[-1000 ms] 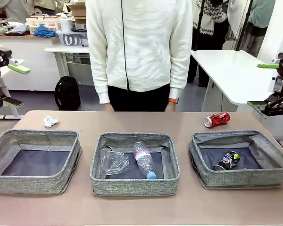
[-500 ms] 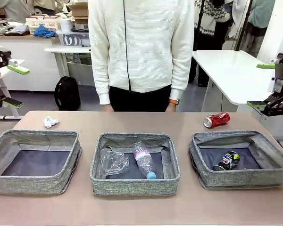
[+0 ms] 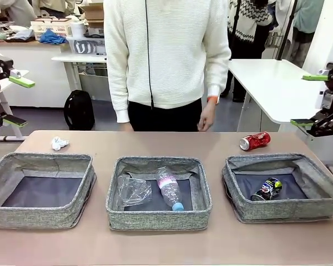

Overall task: Sort the waste into the appropriate baskets.
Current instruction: Place the picked waste into the Fabric basket indicated by the person, then pick up the waste item pointed out by the person.

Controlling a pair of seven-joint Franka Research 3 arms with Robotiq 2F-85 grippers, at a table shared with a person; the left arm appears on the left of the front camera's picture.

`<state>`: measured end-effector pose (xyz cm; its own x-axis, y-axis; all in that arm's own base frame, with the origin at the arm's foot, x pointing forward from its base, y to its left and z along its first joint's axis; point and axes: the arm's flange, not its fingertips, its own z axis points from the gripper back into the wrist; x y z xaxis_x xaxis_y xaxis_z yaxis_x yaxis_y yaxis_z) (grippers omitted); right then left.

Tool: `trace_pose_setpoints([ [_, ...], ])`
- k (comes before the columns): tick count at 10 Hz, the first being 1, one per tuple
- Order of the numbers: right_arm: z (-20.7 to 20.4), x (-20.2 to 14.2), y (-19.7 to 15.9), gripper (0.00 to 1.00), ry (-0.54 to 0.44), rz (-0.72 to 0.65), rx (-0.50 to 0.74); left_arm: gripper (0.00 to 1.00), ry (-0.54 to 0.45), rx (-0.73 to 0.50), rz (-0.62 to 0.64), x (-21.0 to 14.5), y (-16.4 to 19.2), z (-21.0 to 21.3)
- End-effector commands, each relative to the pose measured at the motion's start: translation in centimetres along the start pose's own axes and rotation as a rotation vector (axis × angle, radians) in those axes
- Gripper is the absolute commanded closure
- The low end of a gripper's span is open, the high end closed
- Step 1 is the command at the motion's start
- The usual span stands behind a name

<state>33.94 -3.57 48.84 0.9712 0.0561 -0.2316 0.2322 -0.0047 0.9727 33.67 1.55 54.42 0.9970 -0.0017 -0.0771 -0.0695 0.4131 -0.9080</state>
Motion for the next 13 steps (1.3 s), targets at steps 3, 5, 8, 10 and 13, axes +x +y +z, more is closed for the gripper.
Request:
trace_pose_setpoints([
  [3,-0.12,-0.09,0.16,0.00,-0.001,0.006,0.012,0.00,-0.003,0.000,0.000,-0.12,0.11,0.14],
  [5,-0.12,-0.09,0.16,0.00,-0.001,0.006,0.012,0.00,-0.003,0.000,0.000,-0.12,0.11,0.14],
  [8,-0.12,-0.09,0.16,0.00,-0.001,0.006,0.012,0.00,-0.003,0.000,0.000,-0.12,0.11,0.14],
  [10,-0.12,-0.09,0.16,0.00,-0.001,0.006,0.012,0.00,-0.003,0.000,0.000,-0.12,0.11,0.14],
  [13,0.00,0.00,0.00,0.00,0.000,0.000,0.000,0.00,-0.003,0.000,0.000,-0.12,0.11,0.14],
])
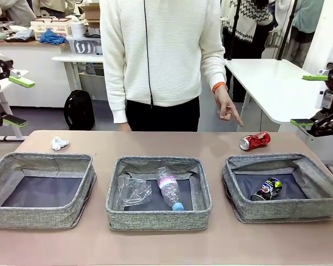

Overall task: Sort the waste into the appropriate baskets.
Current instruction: Pick up the waste item pointed out by the person.

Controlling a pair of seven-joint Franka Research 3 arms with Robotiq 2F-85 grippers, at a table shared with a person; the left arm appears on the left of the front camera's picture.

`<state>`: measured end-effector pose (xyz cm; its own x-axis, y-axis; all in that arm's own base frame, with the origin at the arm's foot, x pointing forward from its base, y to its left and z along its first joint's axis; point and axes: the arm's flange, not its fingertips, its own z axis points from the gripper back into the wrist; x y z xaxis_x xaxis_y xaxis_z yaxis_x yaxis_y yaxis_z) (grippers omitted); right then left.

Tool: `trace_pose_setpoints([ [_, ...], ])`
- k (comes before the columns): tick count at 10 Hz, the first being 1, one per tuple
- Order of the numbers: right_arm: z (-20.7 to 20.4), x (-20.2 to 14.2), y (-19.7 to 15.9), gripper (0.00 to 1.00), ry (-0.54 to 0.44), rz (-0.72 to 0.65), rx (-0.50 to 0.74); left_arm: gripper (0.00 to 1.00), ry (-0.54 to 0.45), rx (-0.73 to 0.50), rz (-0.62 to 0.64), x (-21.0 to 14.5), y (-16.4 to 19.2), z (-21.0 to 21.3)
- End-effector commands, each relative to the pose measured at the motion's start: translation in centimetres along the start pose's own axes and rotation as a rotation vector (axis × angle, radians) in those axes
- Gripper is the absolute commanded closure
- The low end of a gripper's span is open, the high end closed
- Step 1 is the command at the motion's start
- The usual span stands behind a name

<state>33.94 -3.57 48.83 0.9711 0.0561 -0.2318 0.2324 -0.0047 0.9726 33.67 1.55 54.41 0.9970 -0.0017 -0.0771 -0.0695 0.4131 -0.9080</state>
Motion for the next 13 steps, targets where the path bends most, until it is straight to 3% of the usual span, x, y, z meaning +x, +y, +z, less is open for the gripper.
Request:
trace_pose_setpoints([
  [1,-0.6,2.1,1.1,0.00,0.002,0.056,-0.236,0.00,-0.003,-0.001,0.000,-0.1,0.1,0.1],
  [3,-0.8,5.6,3.3,0.00,-0.100,0.227,-0.656,0.00,-0.003,-0.001,0.000,-0.1,0.1,0.1],
  [4,-0.7,7.6,4.0,0.00,-0.248,0.275,-0.876,0.00,-0.003,-0.001,0.000,-0.1,0.1,0.1],
  [6,-1.8,10.3,4.6,0.00,-0.414,0.342,-1.144,0.00,-0.003,-0.001,0.000,-0.1,0.1,0.1],
  [8,-3.0,10.7,5.4,0.00,-0.442,0.464,-1.217,0.00,-0.003,-0.001,0.000,-0.1,0.1,0.1],
  [9,-3.2,10.1,5.6,0.00,-0.354,0.316,-1.040,0.00,-0.003,-0.001,0.000,-0.1,0.1,0.1],
  [10,-1.9,11.3,6.9,0.00,-0.323,0.454,-1.103,0.00,-0.003,-0.001,0.000,-0.1,0.1,0.1],
  [12,-2.7,11.3,6.5,0.00,-0.347,0.440,-1.113,0.00,-0.003,-0.001,0.000,-0.1,0.1,0.1],
  [13,-2.8,13.7,6.0,0.00,-0.114,0.657,-1.213,0.00,-0.003,-0.001,0.000,-0.1,0.1,0.1],
])
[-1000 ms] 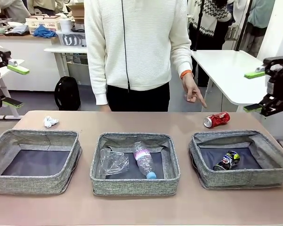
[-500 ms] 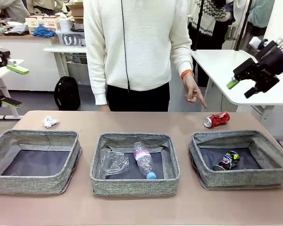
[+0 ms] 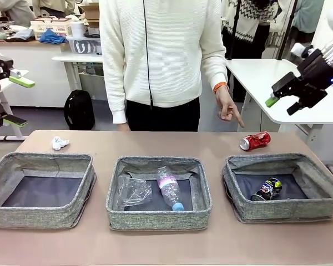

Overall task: Sort the waste into the appropriate baskets.
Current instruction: Pick up the waste item pointed out by the person.

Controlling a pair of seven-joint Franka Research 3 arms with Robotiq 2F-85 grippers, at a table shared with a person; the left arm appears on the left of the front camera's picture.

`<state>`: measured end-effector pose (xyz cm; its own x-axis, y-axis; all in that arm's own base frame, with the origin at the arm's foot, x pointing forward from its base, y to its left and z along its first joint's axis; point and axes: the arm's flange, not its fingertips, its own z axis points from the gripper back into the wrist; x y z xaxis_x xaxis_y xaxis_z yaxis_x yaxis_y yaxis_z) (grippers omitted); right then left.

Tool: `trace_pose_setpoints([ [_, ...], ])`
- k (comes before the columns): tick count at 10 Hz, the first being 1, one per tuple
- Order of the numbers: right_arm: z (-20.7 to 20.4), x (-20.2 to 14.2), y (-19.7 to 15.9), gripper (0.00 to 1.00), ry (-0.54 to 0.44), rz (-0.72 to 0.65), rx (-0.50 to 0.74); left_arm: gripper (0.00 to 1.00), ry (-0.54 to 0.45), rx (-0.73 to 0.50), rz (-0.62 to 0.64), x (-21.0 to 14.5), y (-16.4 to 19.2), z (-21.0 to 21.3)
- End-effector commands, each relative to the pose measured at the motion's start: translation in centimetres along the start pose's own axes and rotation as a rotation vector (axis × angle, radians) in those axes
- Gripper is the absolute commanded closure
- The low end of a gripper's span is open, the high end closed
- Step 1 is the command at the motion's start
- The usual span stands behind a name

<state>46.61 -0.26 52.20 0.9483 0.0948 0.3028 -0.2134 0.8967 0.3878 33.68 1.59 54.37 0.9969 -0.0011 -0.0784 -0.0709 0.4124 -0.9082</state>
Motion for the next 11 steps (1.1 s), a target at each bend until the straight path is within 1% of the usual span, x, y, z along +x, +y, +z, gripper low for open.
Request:
trace_pose_setpoints([
  [1,-2.3,2.7,-0.8,0.00,0.069,0.759,0.112,0.00,-0.003,0.000,-0.002,-0.1,0.0,0.1],
  [2,-2.8,3.1,-1.9,0.00,0.085,0.999,0.151,0.00,-0.003,0.000,-0.002,-0.1,0.0,0.1],
  [3,-3.1,3.3,-2.8,0.00,0.117,1.181,0.130,0.00,-0.003,0.000,-0.002,-0.1,0.0,0.1],
  [4,-2.9,3.1,-3.0,0.00,0.100,1.218,0.098,0.00,-0.003,0.000,-0.002,-0.1,0.0,0.1],
  [5,-2.9,3.0,-2.6,0.00,0.086,1.057,-0.055,0.00,-0.003,0.000,-0.002,-0.1,0.0,0.1],
  [6,-4.3,2.9,-1.6,0.00,0.132,0.650,0.018,0.00,-0.003,0.000,-0.002,-0.1,0.0,0.1],
  [8,-4.3,2.9,-1.6,0.00,0.132,0.650,0.018,0.00,-0.003,0.000,-0.002,-0.1,0.0,0.1],
  [9,-4.2,2.9,-2.3,0.00,0.157,0.773,-0.002,0.00,-0.003,0.000,-0.002,-0.1,0.0,0.1],
  [10,-5.9,4.6,-3.9,0.00,0.103,0.807,-0.103,0.00,-0.003,0.000,-0.002,-0.1,0.0,0.1],
  [11,-8.0,6.4,-6.1,0.00,0.067,0.944,-0.158,0.00,-0.003,0.000,-0.002,-0.1,0.0,0.1],
])
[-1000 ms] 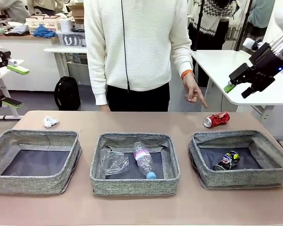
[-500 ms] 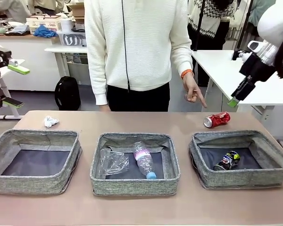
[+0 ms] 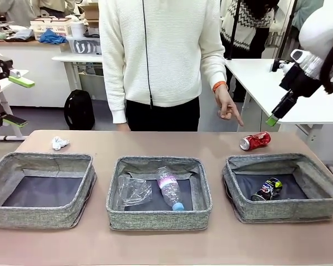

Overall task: Sort the waste into the appropriate baskets.
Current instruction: Pick up the waste item pointed out by the person.

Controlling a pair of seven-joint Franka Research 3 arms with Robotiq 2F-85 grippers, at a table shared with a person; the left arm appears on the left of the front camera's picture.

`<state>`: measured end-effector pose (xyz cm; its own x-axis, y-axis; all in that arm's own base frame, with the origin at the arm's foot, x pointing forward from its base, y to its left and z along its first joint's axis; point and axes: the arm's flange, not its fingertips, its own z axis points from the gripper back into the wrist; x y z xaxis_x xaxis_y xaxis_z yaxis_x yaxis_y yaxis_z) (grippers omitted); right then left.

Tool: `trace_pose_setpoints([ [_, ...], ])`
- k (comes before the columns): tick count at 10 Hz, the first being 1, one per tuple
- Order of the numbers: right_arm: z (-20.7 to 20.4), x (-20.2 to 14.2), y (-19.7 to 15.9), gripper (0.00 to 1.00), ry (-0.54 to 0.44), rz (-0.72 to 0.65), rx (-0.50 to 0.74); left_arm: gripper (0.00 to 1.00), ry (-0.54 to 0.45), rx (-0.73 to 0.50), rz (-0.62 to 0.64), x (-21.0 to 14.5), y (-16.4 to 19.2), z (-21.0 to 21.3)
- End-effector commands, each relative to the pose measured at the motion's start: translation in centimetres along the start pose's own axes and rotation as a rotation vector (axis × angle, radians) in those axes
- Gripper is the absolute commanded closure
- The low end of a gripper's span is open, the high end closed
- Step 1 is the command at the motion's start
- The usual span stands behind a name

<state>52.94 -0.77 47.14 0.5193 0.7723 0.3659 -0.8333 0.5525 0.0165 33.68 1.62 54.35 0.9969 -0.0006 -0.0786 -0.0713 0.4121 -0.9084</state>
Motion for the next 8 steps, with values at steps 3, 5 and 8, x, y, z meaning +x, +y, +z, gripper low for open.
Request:
trace_pose_setpoints([
  [3,-7.5,-0.3,-7.2,0.00,-0.009,0.450,-0.158,0.00,-0.003,0.001,-0.002,-0.1,0.0,0.1],
  [5,-9.2,-0.8,-8.2,0.00,0.010,0.551,-0.036,0.00,-0.003,0.001,-0.002,-0.1,0.0,0.1],
  [8,-12.5,-0.9,-9.2,0.00,-0.011,0.553,-0.033,0.00,-0.003,0.001,-0.002,-0.1,0.0,0.1],
])
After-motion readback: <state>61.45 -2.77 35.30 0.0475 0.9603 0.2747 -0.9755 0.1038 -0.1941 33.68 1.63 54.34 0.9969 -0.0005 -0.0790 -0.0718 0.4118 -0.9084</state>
